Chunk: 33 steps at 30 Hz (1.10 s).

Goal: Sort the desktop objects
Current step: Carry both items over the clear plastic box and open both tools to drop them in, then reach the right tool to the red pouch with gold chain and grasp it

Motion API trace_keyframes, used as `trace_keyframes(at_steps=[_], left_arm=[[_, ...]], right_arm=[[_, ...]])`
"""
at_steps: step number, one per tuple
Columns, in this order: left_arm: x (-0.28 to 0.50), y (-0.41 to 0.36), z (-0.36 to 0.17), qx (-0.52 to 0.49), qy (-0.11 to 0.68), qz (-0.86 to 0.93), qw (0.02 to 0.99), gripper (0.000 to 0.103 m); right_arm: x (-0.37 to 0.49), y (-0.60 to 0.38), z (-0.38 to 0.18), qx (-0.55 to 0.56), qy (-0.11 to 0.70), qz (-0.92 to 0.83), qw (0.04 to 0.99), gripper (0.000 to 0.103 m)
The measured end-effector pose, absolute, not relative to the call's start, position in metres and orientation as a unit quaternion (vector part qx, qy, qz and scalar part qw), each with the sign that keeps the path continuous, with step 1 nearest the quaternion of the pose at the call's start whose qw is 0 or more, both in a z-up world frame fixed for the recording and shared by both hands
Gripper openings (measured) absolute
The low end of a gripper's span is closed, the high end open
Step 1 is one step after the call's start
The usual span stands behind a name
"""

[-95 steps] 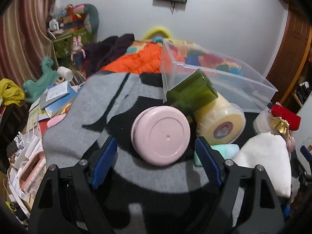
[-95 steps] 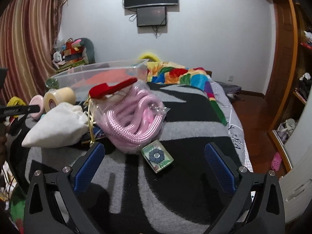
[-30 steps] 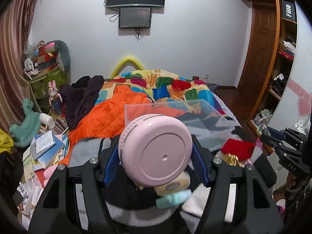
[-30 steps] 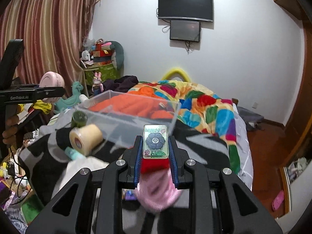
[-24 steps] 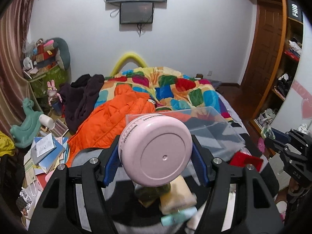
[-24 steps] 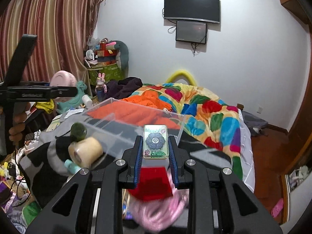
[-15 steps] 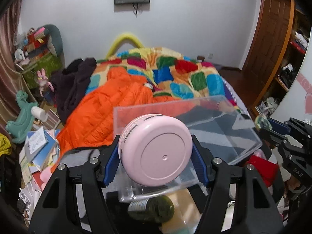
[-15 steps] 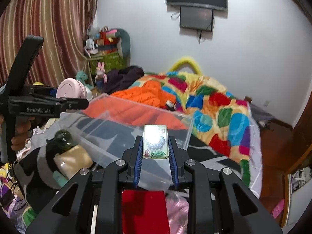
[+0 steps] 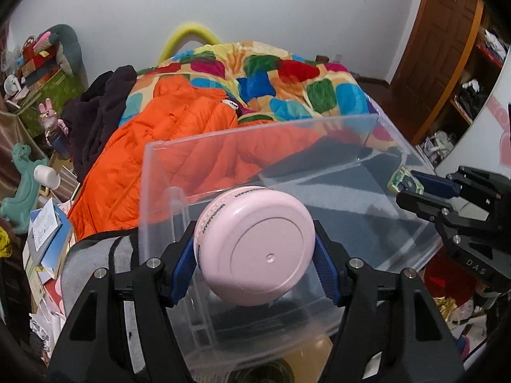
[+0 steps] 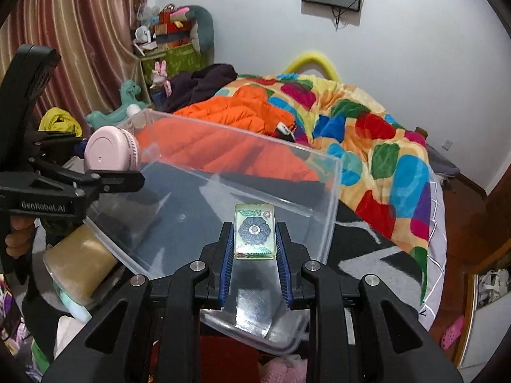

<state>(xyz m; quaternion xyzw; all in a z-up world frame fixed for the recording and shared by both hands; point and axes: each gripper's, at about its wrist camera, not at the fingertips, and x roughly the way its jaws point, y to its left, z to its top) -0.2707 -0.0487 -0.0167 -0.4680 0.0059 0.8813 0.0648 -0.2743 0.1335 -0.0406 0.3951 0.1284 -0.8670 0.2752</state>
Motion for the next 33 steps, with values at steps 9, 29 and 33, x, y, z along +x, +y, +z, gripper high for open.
trace_keyframes(at_steps=[9, 29, 33], left_arm=[[-0.27, -0.042, -0.02, -0.472, 0.029, 0.878, 0.069, 0.065], [-0.252, -0.046, 0.002, -0.459, 0.023, 0.886, 0.065, 0.068], [-0.24, -0.046, 0.013, -0.446, 0.029, 0.892, 0.061, 0.069]], right_arm=[[-0.28, 0.127, -0.044, 0.414, 0.148, -0.855, 0.273, 0.022], [-0.257, 0.129, -0.026, 0.379, 0.153, -0.873, 0.267, 0.041], [-0.247, 0.13, -0.015, 0.368, 0.151, -0.878, 0.268, 0.05]])
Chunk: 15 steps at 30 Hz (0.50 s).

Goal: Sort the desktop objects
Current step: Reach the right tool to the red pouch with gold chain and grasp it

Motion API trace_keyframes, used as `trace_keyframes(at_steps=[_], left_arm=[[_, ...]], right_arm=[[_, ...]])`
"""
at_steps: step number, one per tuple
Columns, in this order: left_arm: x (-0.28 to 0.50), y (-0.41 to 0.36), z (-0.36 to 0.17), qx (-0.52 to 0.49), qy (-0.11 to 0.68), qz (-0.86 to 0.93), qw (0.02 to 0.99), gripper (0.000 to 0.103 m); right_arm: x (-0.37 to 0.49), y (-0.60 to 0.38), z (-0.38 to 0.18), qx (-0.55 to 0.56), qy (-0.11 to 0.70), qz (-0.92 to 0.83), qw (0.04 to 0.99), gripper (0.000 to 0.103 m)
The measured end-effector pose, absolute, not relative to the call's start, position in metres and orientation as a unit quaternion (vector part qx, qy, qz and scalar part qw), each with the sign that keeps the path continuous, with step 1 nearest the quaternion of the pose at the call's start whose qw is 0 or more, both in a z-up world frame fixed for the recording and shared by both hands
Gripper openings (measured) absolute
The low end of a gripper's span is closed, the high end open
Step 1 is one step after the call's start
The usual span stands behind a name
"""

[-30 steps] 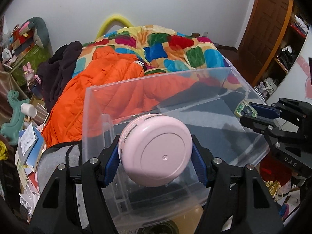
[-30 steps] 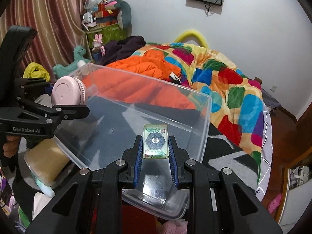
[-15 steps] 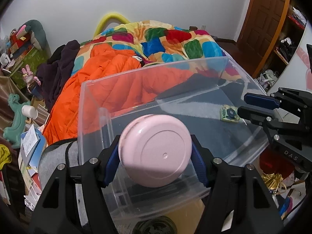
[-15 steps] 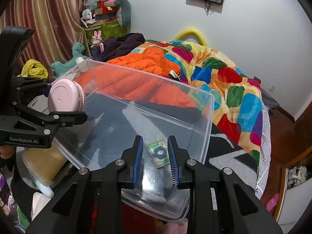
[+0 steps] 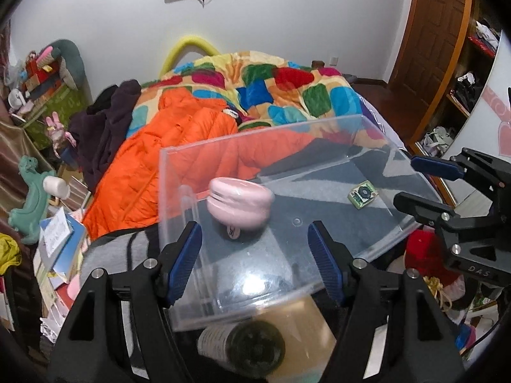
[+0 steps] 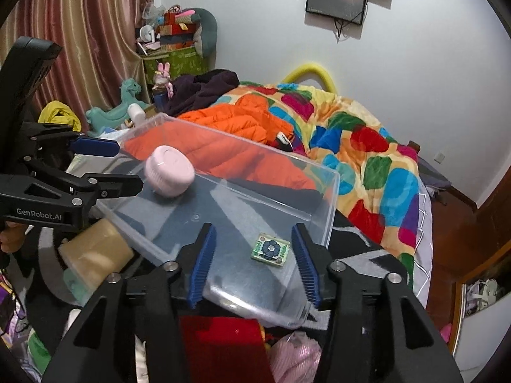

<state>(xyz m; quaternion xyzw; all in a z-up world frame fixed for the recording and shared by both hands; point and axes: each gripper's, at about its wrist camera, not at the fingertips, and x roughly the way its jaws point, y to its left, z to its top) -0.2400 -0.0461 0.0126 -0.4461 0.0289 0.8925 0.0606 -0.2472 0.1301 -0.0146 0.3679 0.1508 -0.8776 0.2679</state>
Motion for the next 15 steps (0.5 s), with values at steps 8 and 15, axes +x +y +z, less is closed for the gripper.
trace_keyframes(at_steps=[8, 15], left_arm=[[-0.208, -0.056, 0.032, -0.428, 0.027, 0.901, 0.059, 0.073], [-0.182, -0.081, 0.046, -0.417, 0.005, 0.908, 0.046, 0.076]], right_arm=[[-0.221, 0.139, 0.004, 0.346, 0.155, -0.887, 0.262, 0.055], [-0.196, 0.16, 0.02, 0.329, 0.145, -0.897, 0.256, 0.063]])
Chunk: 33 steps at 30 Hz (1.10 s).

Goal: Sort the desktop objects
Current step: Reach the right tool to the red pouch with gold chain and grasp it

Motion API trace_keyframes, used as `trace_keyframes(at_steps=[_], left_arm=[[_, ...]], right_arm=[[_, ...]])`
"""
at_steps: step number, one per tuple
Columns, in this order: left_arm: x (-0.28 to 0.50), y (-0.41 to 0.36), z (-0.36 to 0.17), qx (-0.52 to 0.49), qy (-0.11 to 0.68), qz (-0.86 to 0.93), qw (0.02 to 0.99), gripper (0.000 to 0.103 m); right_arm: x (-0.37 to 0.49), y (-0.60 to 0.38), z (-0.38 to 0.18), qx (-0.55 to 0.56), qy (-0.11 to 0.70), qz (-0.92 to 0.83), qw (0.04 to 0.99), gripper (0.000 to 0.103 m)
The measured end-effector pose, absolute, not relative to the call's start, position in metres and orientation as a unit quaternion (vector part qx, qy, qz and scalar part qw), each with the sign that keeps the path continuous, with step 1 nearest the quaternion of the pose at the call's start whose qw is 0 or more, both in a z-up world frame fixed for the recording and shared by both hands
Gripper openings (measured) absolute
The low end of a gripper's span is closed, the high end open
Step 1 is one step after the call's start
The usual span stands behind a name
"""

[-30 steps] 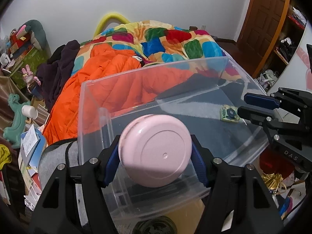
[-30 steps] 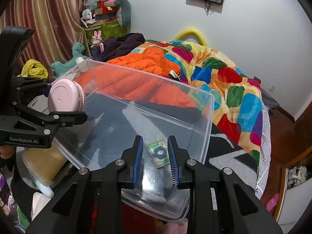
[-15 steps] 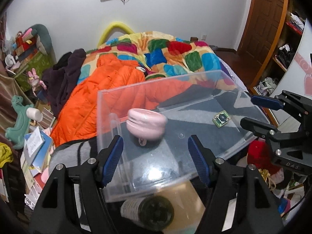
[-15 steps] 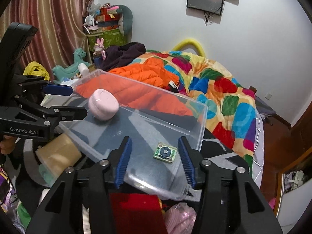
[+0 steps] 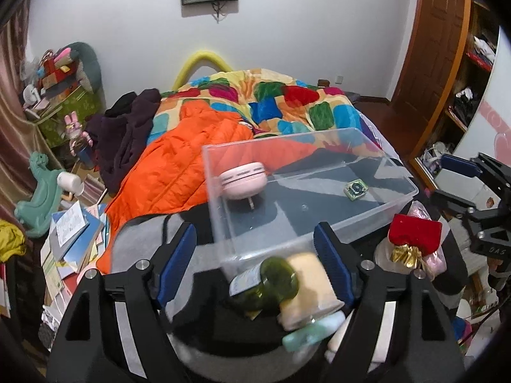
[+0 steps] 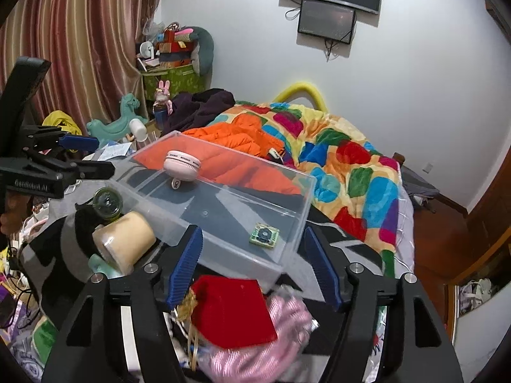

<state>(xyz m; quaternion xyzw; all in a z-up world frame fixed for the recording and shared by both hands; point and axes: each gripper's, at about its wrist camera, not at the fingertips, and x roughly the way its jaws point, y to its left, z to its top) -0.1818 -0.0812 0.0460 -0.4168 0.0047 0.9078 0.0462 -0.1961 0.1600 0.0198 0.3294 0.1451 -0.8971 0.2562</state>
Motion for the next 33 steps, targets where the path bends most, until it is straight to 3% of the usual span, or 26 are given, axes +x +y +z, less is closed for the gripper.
trace_keyframes(at_steps=[5, 16, 33], left_arm=[[-0.171, -0.092, 0.038, -0.43, -0.007, 0.902, 0.042, 0.077], [-0.151, -0.081, -0.007, -0.462, 0.014, 0.884, 0.072, 0.079], [-0.163, -0.078, -0.008, -0.442, 0.013, 0.89, 0.107, 0.088]], right_arm=[[-0.181, 0.177, 0.024, 0.323, 0.136, -0.902, 0.252, 0.071], [-0.17, 0.2, -0.003, 0.357, 0.107, -0.892, 0.256, 0.071], [-0.185, 0.169, -0.047, 0.413, 0.124, -0.851, 0.299, 0.072]])
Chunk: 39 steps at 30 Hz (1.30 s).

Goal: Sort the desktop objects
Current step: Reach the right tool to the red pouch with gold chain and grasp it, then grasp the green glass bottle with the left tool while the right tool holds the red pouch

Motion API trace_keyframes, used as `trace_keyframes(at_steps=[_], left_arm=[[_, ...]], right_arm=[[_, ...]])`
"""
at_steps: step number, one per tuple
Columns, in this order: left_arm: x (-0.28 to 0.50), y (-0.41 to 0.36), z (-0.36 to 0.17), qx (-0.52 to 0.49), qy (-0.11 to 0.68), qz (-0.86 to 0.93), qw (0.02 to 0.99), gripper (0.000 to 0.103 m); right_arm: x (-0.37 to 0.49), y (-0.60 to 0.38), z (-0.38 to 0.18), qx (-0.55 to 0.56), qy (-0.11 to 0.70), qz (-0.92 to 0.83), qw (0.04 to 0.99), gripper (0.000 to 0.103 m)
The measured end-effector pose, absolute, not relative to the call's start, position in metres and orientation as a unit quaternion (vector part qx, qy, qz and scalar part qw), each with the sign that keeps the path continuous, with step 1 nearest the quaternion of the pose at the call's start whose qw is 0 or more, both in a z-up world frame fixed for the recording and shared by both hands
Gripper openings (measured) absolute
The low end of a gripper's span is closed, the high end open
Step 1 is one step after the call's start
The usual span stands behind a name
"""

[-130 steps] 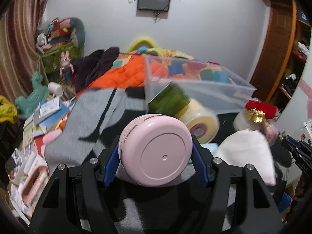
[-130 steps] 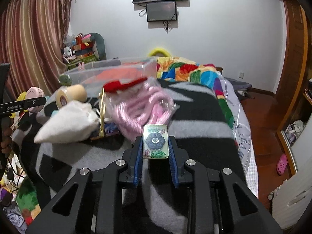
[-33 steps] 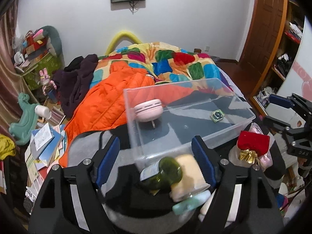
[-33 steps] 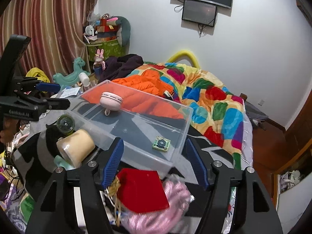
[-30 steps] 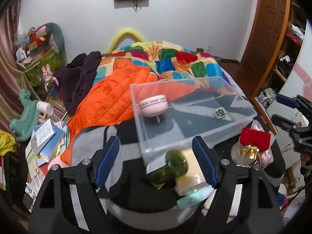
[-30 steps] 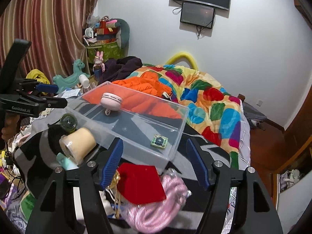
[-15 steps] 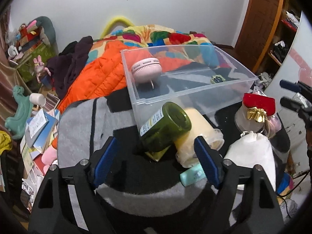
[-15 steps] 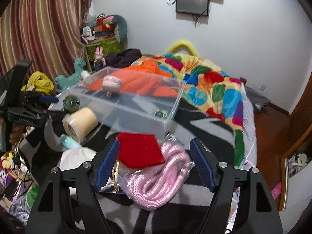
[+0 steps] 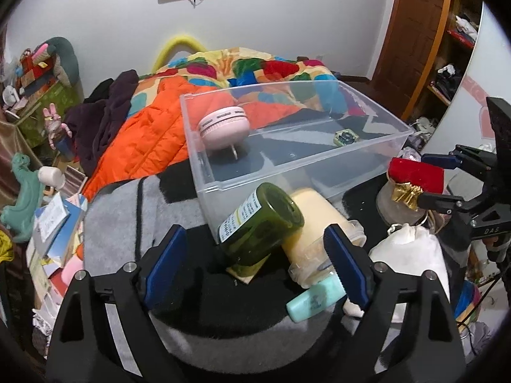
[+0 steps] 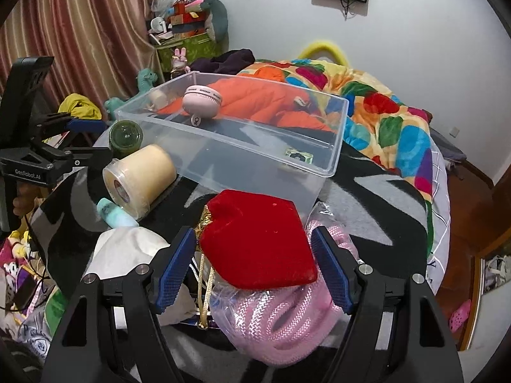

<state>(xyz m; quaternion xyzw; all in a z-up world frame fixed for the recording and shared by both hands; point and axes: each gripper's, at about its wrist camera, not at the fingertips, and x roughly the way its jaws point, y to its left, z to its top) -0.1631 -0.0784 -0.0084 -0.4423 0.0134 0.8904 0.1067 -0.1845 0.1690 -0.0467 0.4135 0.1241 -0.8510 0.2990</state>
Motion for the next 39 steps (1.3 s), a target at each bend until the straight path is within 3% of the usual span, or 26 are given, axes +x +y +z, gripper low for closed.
trace_keyframes(at_steps=[3, 13, 24, 29, 31, 32, 33, 39], left_arm=[[-0.166, -0.081, -0.01, -0.445, -0.003, 0.888, 0.115, 0.089], [-0.171, -0.09, -0.013, -0.453, -0.047, 0.88, 0.134, 0.088], [-0.176, -0.079, -0.013, -0.46, -0.038, 0.868, 0.185, 0.086], [-0.156, -0.072, -0.009, -0.458, 0.003, 0.864, 0.209, 0.064], [-0.146, -0.066, -0.011, -0.463, 0.03, 0.859, 0.216, 0.061], [-0.142, -0.063, -0.013, -0.469, 0.035, 0.852, 0.229, 0.052], [-0.138, -0.059, -0.015, -0.476, 0.043, 0.846, 0.237, 0.049], [-0.127, -0.059, -0.014, -0.459, 0.091, 0.863, 0.189, 0.049]], right_arm=[[-0.183, 0.17, -0.047, 0.414, 0.128, -0.849, 0.303, 0.068], [-0.176, 0.171, -0.046, 0.422, 0.124, -0.836, 0.328, 0.031], [-0.164, 0.163, -0.04, 0.415, 0.134, -0.827, 0.355, 0.022], [-0.166, 0.166, -0.04, 0.421, 0.117, -0.824, 0.361, 0.022], [-0.168, 0.167, -0.04, 0.424, 0.109, -0.823, 0.362, 0.022], [-0.17, 0.168, -0.04, 0.426, 0.105, -0.822, 0.362, 0.022], [-0.17, 0.168, -0.04, 0.426, 0.103, -0.822, 0.362, 0.022], [-0.169, 0.168, -0.039, 0.425, 0.104, -0.824, 0.36, 0.022]])
